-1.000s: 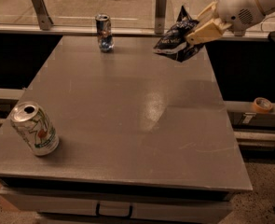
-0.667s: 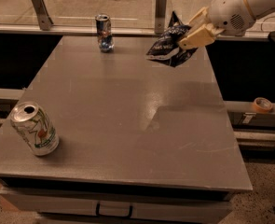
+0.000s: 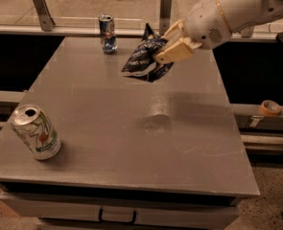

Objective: Move blue chip bag near 7up can

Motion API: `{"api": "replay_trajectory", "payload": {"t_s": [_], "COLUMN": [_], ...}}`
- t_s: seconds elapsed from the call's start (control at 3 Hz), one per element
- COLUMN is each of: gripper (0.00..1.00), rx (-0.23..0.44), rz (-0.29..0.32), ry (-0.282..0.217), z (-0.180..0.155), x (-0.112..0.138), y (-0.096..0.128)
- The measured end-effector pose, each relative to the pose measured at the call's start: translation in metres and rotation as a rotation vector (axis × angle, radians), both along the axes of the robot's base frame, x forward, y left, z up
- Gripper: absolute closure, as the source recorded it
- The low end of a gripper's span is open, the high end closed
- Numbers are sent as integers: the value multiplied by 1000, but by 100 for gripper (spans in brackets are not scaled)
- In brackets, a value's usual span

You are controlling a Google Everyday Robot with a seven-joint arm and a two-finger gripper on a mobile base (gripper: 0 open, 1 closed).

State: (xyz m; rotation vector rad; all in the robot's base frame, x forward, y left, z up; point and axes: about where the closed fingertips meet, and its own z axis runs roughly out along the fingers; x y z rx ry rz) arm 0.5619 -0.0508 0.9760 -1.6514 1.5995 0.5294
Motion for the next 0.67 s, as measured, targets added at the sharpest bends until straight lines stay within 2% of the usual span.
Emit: {"api": "replay_trajectory", "payload": {"t_s": [0.67], "gripper": [100], "rx": [71], "rz": [102], "ry": [72], "z": [-20], "x": [-33], "y": [65]}}
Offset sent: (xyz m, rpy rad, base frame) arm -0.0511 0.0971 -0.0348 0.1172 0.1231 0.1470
